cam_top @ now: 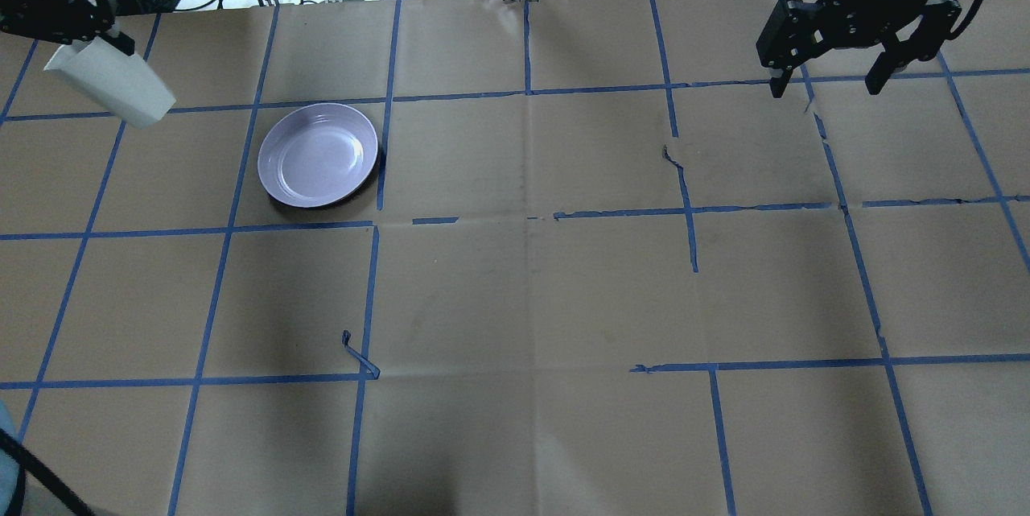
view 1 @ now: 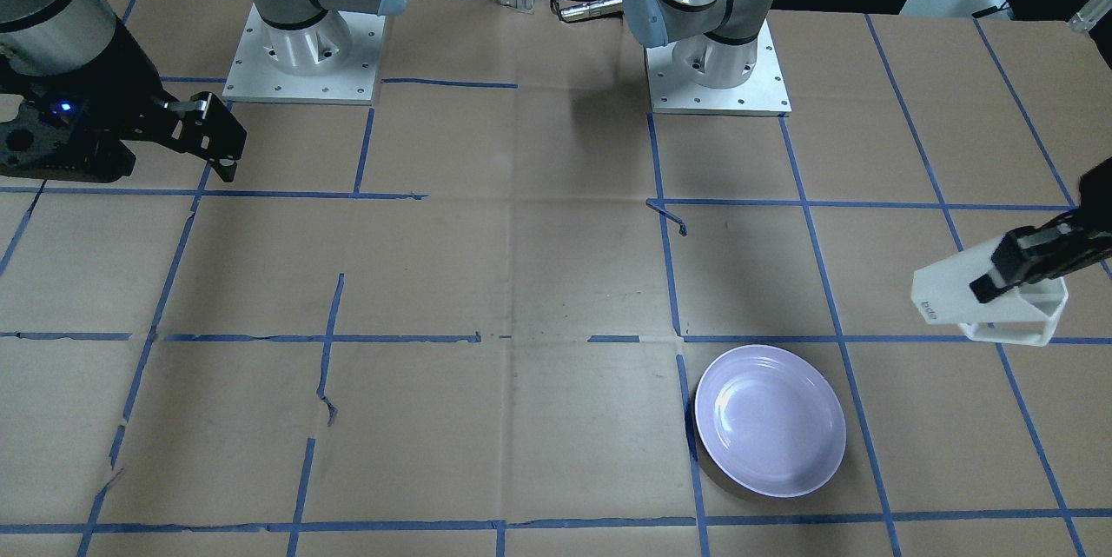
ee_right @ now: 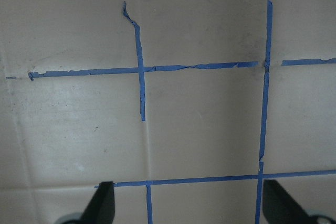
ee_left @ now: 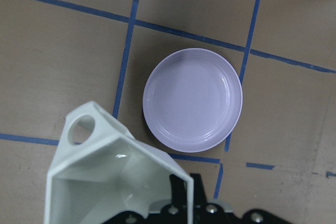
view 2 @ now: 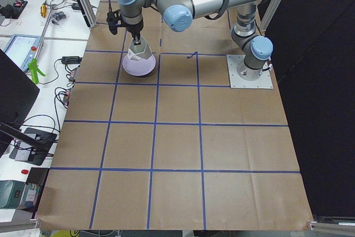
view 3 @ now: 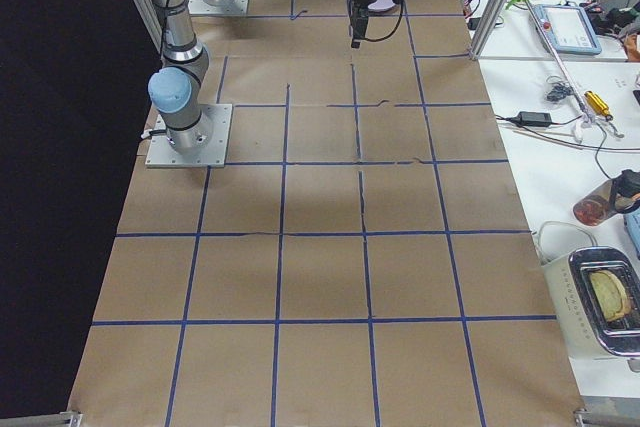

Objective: Flip cup and place on plate
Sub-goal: 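Lift the mug with the left gripper and rotate it upright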

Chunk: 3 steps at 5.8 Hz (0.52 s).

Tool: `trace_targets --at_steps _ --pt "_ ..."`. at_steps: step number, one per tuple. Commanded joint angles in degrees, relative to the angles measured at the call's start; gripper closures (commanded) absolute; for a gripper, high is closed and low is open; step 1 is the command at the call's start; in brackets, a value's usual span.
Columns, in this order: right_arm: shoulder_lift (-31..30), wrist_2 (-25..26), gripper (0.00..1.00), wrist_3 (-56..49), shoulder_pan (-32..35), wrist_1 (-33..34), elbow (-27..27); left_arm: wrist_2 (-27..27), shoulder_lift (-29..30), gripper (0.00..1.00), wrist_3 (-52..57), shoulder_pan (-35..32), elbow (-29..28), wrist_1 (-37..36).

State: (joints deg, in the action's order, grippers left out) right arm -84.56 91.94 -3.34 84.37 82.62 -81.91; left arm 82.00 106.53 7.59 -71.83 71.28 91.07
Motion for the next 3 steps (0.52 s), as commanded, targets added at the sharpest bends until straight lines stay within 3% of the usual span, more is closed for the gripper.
trace_targets --at_steps 1,3 --pt "0.00 0.00 0.00 0.00 0.00 0.00 0.00 11.05 -0.79 1.00 -10.63 -13.99 2.70 -5.80" --pt "0.00 0.00 0.00 0.00 0.00 0.00 0.00 13.87 -1.07 1.00 -12.25 -14.92 14.96 -21.90"
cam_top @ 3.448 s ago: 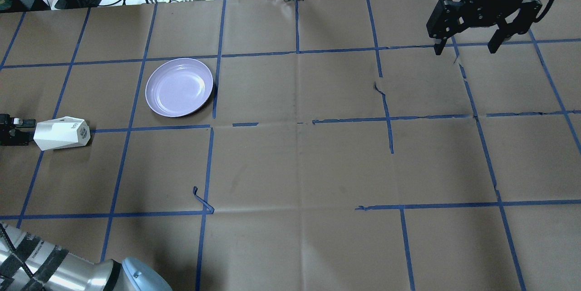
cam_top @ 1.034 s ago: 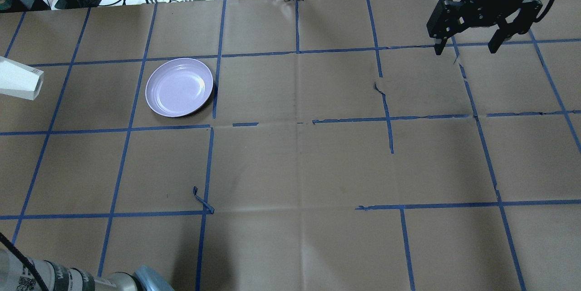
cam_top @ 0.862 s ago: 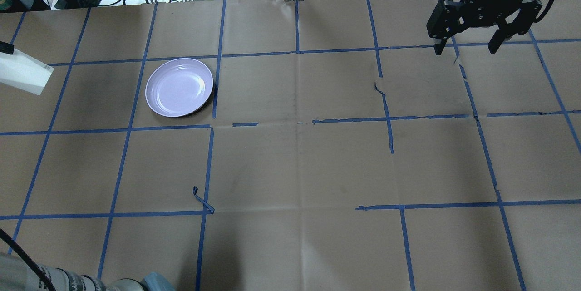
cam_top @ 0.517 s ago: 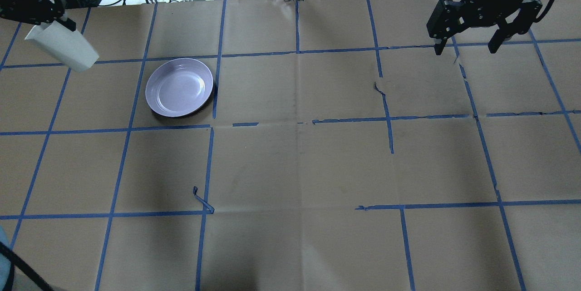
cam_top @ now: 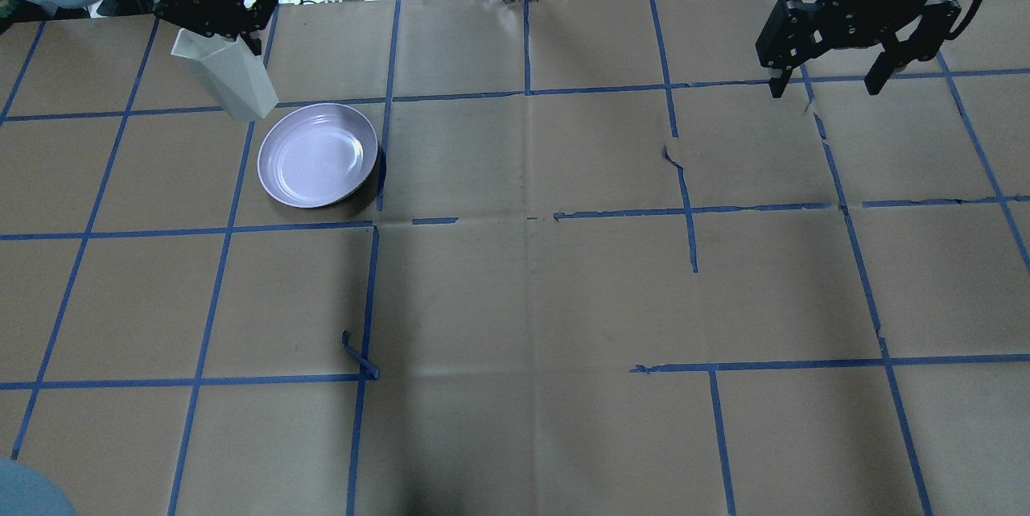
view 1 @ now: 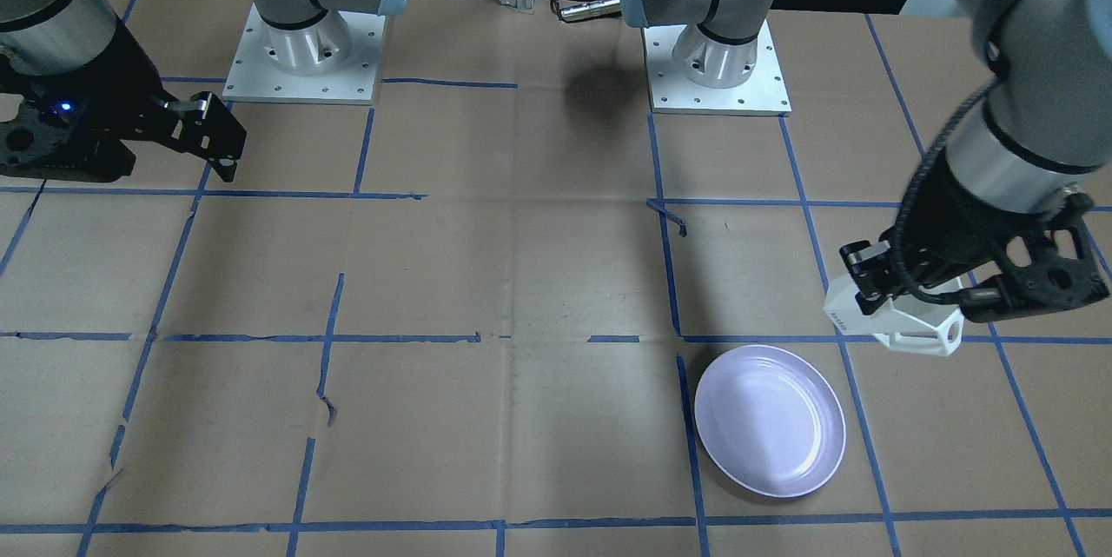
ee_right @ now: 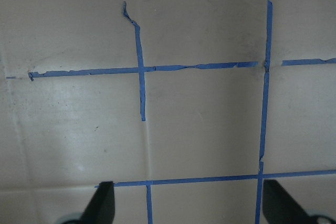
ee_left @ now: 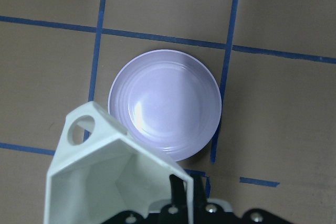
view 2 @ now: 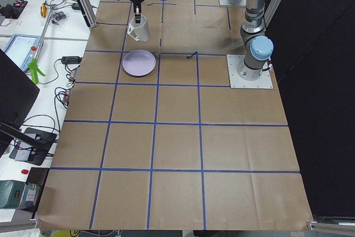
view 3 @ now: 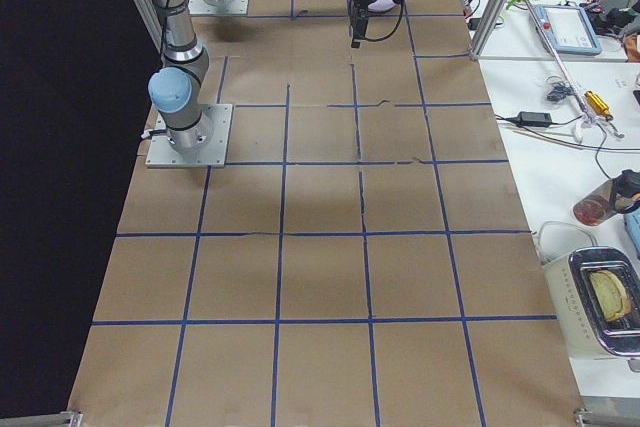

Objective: Flip cup and place on plate
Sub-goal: 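Carry the mug over the plate and lower it onto the plate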

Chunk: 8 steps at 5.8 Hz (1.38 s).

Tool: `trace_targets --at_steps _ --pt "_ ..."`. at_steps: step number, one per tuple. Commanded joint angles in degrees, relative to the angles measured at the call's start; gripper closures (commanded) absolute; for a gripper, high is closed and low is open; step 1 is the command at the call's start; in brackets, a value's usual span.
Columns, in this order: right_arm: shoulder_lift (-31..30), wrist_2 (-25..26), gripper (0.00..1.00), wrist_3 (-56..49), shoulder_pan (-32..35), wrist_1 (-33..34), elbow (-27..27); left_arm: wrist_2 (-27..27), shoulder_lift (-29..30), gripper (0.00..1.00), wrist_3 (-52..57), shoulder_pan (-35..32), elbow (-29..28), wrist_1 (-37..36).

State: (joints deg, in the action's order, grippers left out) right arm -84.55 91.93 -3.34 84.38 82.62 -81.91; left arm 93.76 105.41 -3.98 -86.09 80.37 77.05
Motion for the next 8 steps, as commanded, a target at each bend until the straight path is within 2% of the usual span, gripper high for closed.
trace_targets --at_steps 1,2,3,4,5,6,7,8 --pt "0.00 0.00 0.00 0.00 0.00 0.00 0.00 2.82 0.92 1.00 -0.76 -0.66 12.98 -19.54" --pt "0.00 0.00 0.00 0.00 0.00 0.00 0.00 2.83 2.33 1.00 -0.76 -0.57 19.06 -30.44" --pt "0.00 0.00 0.00 0.00 0.00 0.00 0.00 2.83 5.73 1.00 -1.03 -0.57 22.43 -38.30" --pt "0.00 0.00 0.00 0.00 0.00 0.00 0.00 3.09 9.60 1.00 -1.12 -0.66 23.16 -43.51" --pt "0.00 0.00 0.00 0.00 0.00 0.00 0.00 3.53 9.20 1.00 -0.42 -0.75 22.99 -43.21" --pt "0.00 0.00 0.00 0.00 0.00 0.00 0.00 6.84 9.11 0.99 -0.24 -1.10 22.90 -42.78" --pt "0.00 0.00 0.00 0.00 0.00 0.00 0.00 6.70 9.19 0.96 -0.24 -1.10 22.99 -42.16" --pt "0.00 0.00 0.00 0.00 -0.09 0.00 0.00 4.87 9.80 0.36 -0.32 -1.10 22.99 -42.33"
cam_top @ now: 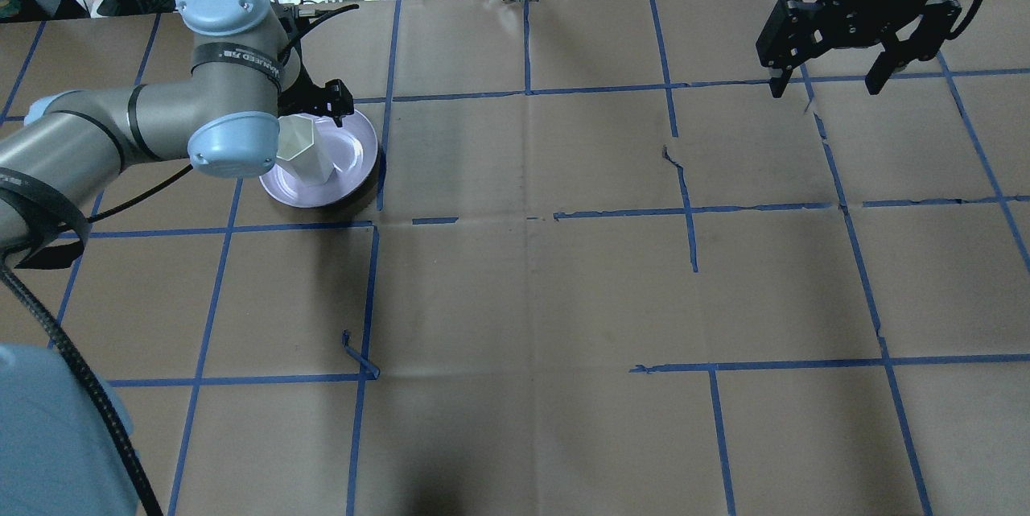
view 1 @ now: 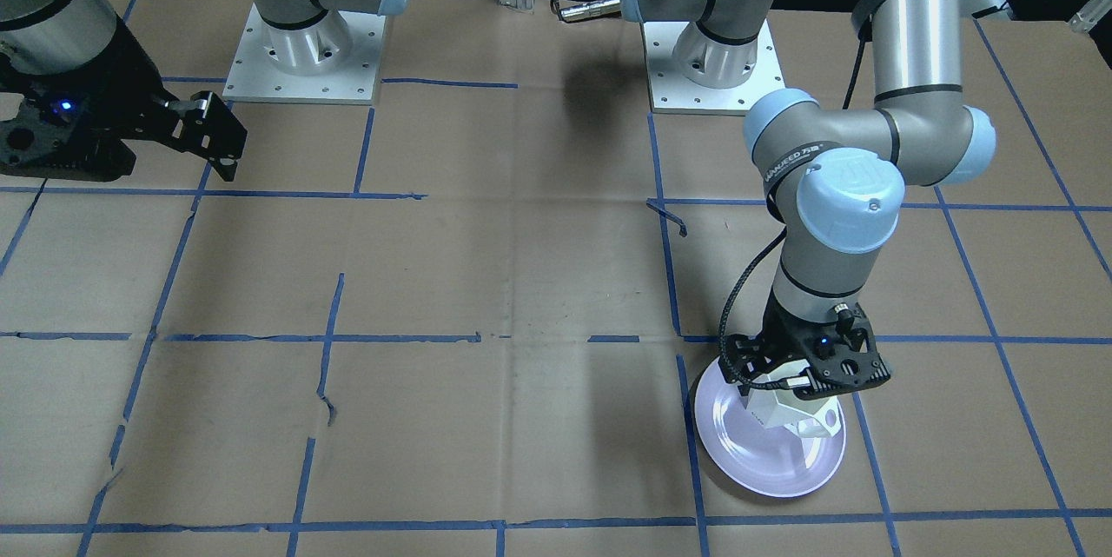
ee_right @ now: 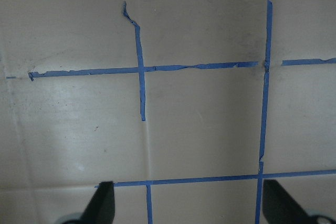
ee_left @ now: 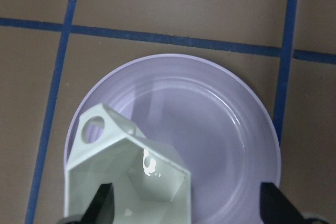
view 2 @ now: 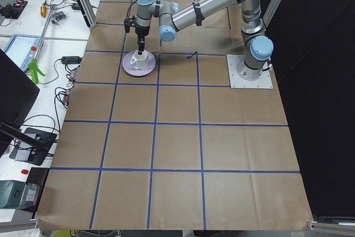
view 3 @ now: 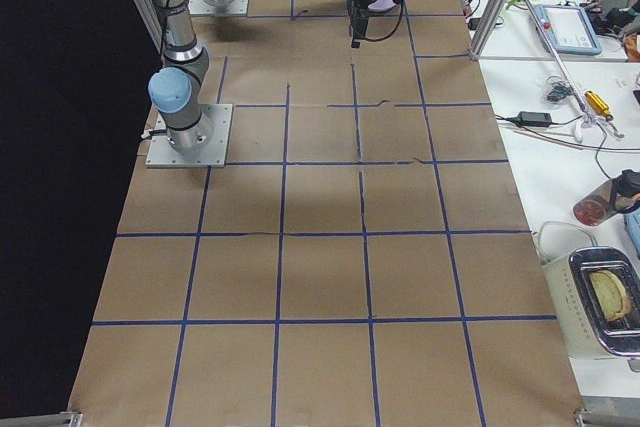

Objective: Flip cup and place on plate
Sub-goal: 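Carry the mug over the plate and lower it onto the plate, then open the left gripper and raise it away from the mug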

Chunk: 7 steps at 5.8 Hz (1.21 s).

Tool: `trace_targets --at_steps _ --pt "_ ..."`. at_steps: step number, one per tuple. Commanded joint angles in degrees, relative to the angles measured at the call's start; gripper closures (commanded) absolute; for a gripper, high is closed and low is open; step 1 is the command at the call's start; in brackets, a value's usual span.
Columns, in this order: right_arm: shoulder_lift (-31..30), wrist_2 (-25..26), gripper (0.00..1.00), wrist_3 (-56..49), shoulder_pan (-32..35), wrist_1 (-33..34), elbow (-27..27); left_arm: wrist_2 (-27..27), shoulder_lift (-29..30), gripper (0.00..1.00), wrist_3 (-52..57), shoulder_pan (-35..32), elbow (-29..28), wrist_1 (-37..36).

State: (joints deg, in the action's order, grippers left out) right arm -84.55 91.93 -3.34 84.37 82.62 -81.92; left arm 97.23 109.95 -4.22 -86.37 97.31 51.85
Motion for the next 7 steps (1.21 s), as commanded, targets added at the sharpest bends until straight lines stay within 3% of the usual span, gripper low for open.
trace_targets --at_steps 1,2,3,5,7 --pt "0.00 0.00 0.00 0.00 0.00 0.00 0.00 -0.20 -6.30 0.00 -0.52 -0.63 -7.71 20.05" --pt "0.00 0.00 0.00 0.00 0.00 0.00 0.00 -5.85 -8.50 0.00 -0.79 -1.60 -10.02 28.14" --pt "0.00 0.00 0.00 0.00 0.00 0.00 0.00 -7.04 -11.40 0.00 -0.79 -4.13 -10.47 33.36" --pt "0.00 0.00 0.00 0.00 0.00 0.00 0.00 -6.44 -14.93 0.00 -1.14 -5.39 -10.74 38.74" --pt "0.00 0.00 0.00 0.00 0.00 0.00 0.00 -6.35 -15.56 0.00 -1.14 -5.65 -10.65 39.03"
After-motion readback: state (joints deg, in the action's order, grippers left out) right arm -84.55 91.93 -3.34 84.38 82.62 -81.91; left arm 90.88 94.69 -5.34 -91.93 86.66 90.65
